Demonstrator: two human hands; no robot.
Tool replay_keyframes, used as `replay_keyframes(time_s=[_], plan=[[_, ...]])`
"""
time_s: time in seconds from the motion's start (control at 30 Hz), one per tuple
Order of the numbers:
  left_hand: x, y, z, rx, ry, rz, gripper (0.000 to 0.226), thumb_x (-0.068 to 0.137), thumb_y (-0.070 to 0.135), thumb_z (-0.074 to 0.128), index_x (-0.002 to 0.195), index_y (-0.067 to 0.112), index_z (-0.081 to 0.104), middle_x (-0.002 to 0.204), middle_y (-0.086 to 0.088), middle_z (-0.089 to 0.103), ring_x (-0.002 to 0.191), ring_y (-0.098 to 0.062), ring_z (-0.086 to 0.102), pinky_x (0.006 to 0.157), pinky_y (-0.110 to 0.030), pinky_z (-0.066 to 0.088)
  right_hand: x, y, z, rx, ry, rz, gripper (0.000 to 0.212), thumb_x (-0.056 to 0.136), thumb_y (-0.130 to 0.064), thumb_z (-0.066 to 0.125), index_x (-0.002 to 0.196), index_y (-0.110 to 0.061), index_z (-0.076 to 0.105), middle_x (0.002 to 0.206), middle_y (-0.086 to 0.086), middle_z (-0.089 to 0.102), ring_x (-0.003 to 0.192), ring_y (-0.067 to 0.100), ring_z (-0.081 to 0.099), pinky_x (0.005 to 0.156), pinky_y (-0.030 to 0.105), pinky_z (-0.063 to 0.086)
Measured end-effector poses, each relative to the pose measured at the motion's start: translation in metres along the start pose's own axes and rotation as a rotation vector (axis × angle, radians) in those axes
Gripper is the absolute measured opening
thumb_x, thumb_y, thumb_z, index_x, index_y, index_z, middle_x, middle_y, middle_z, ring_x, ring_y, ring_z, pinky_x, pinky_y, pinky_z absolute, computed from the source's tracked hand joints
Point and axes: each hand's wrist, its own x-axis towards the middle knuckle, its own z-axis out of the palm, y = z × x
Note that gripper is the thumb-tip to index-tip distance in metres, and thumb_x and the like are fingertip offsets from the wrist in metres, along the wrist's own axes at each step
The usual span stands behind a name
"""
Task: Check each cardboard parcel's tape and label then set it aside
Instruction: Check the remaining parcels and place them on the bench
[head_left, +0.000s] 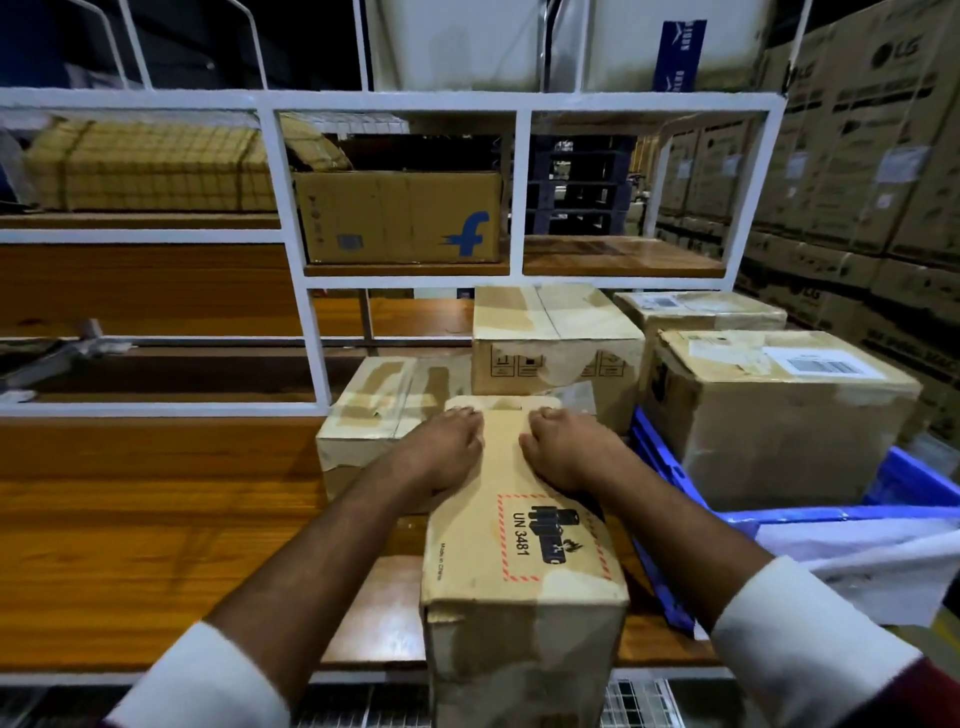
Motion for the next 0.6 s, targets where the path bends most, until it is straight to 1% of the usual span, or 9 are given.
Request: replay_keyframes(time_s=[0.1, 0.2, 0.27, 0.33, 0.4, 0.43, 0.5, 0.53, 0.6], plan=[[-0.01, -0.013, 0.009, -0.057, 0.007, 0.013, 0.051, 0.107, 0.034, 0.029, 0.155, 0.022, 0.023, 0.163, 0.003, 0.016, 0.15, -0.013, 0.013, 0.119, -0.032, 0.013, -0.009, 0.005, 0.003, 0.03, -0.023, -0.042, 0.061, 0.104, -0.044, 0.025, 0.154, -0.01, 0.024, 0.16, 0.011, 0.027, 0.146, 0.025, 0.028, 0.119, 0.044, 0.025], [-0.013, -0.01, 0.012, -0.116, 0.058, -0.005, 0.048, 0.107, 0.033, 0.03, 0.154, 0.023, 0.027, 0.163, 0.004, 0.019, 0.149, -0.012, 0.013, 0.119, -0.03, 0.012, -0.011, 0.005, 0.002, 0.017, -0.008, -0.055, 0.061, 0.105, -0.044, 0.022, 0.156, -0.011, 0.019, 0.162, 0.01, 0.022, 0.148, 0.024, 0.022, 0.121, 0.046, 0.021], [-0.018, -0.003, 0.009, -0.094, 0.086, -0.003, 0.043, 0.106, 0.03, 0.034, 0.149, 0.022, 0.039, 0.158, 0.0, 0.032, 0.145, -0.016, 0.028, 0.117, -0.033, 0.021, -0.015, 0.003, -0.003, -0.029, -0.021, -0.065, 0.059, 0.105, -0.043, 0.022, 0.156, -0.013, 0.021, 0.162, 0.009, 0.024, 0.148, 0.023, 0.024, 0.121, 0.048, 0.019], [-0.023, 0.003, 0.003, -0.024, 0.142, 0.005, 0.035, 0.104, 0.028, 0.04, 0.135, 0.025, 0.056, 0.14, -0.001, 0.056, 0.123, -0.017, 0.054, 0.105, -0.038, 0.044, -0.022, -0.002, -0.01, -0.079, -0.045, -0.117, 0.056, 0.105, -0.041, 0.024, 0.155, -0.016, 0.024, 0.161, 0.007, 0.026, 0.147, 0.021, 0.026, 0.12, 0.046, 0.02], [-0.029, 0.009, -0.001, 0.02, 0.123, 0.005, 0.034, 0.103, 0.031, 0.043, 0.132, 0.028, 0.059, 0.132, 0.0, 0.061, 0.112, -0.016, 0.059, 0.096, -0.038, 0.05, -0.031, -0.01, -0.016, -0.078, -0.101, -0.186, 0.055, 0.106, -0.039, 0.027, 0.155, -0.016, 0.025, 0.161, 0.006, 0.025, 0.146, 0.021, 0.028, 0.12, 0.041, 0.025], [-0.032, 0.012, 0.0, 0.03, 0.066, 0.014, 0.037, 0.103, 0.033, 0.042, 0.138, 0.028, 0.054, 0.139, -0.001, 0.056, 0.122, -0.018, 0.054, 0.102, -0.039, 0.046, -0.035, -0.013, -0.016, -0.072, -0.115, -0.211, 0.055, 0.106, -0.039, 0.028, 0.155, -0.016, 0.024, 0.162, 0.006, 0.025, 0.146, 0.021, 0.028, 0.119, 0.04, 0.026], [-0.038, 0.018, 0.009, 0.077, -0.048, 0.043, 0.048, 0.106, 0.035, 0.033, 0.152, 0.021, 0.033, 0.158, -0.005, 0.031, 0.145, -0.021, 0.027, 0.117, -0.038, 0.026, -0.042, -0.017, -0.008, -0.063, -0.102, -0.233, 0.056, 0.106, -0.037, 0.025, 0.156, -0.014, 0.021, 0.163, 0.008, 0.021, 0.148, 0.022, 0.024, 0.12, 0.04, 0.024], [-0.041, 0.021, 0.013, 0.09, -0.053, 0.044, 0.052, 0.107, 0.035, 0.029, 0.155, 0.019, 0.024, 0.162, -0.005, 0.019, 0.149, -0.02, 0.015, 0.119, -0.036, 0.016, -0.045, -0.017, -0.004, -0.053, -0.079, -0.236, 0.056, 0.106, -0.037, 0.023, 0.157, -0.013, 0.019, 0.163, 0.009, 0.019, 0.149, 0.021, 0.021, 0.121, 0.04, 0.021], [-0.043, 0.022, 0.018, 0.058, 0.0, 0.017, 0.053, 0.107, 0.036, 0.027, 0.156, 0.018, 0.021, 0.164, -0.003, 0.014, 0.151, -0.017, 0.009, 0.12, -0.032, 0.009, -0.048, -0.015, 0.003, -0.015, -0.033, -0.232, 0.056, 0.106, -0.037, 0.021, 0.157, -0.014, 0.018, 0.163, 0.008, 0.018, 0.15, 0.02, 0.018, 0.122, 0.038, 0.017]])
